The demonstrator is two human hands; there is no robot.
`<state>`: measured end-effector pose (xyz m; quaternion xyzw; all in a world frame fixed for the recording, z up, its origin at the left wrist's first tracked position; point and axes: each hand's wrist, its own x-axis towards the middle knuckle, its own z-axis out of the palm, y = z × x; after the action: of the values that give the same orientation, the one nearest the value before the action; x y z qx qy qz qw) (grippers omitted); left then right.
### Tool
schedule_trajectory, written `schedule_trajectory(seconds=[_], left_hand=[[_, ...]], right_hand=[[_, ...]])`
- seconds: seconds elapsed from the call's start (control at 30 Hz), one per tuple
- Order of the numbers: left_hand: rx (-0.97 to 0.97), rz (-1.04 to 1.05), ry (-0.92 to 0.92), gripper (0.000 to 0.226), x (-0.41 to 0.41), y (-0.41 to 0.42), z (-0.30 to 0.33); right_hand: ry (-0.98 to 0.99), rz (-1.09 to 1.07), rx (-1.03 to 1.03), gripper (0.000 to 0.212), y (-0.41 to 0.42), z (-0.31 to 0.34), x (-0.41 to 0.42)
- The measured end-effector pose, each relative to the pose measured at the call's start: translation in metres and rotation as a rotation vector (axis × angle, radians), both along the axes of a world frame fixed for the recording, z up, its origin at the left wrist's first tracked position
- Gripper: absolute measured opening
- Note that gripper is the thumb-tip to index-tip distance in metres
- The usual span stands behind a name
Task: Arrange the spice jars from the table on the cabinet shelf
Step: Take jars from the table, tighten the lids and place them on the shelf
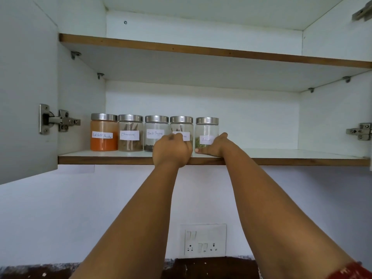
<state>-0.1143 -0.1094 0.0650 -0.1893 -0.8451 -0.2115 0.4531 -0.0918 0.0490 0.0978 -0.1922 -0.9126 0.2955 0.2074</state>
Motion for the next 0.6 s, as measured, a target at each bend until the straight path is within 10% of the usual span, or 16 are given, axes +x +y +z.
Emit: schedule_trajectory(seconds=[0.33, 0.6], left_hand=[[-0.026, -0.116, 0.202, 0.034, 0.016, -0.006, -0.027], [-0.223, -0.103, 0.044, 0.067, 0.047, -0.025, -0.073]], right_hand=[[0.109, -0.218, 0.529, 0.072, -0.009, -0.045, 0.058], [0.257, -0.071, 0.390, 0.065, -0.017, -0.096, 0.107]])
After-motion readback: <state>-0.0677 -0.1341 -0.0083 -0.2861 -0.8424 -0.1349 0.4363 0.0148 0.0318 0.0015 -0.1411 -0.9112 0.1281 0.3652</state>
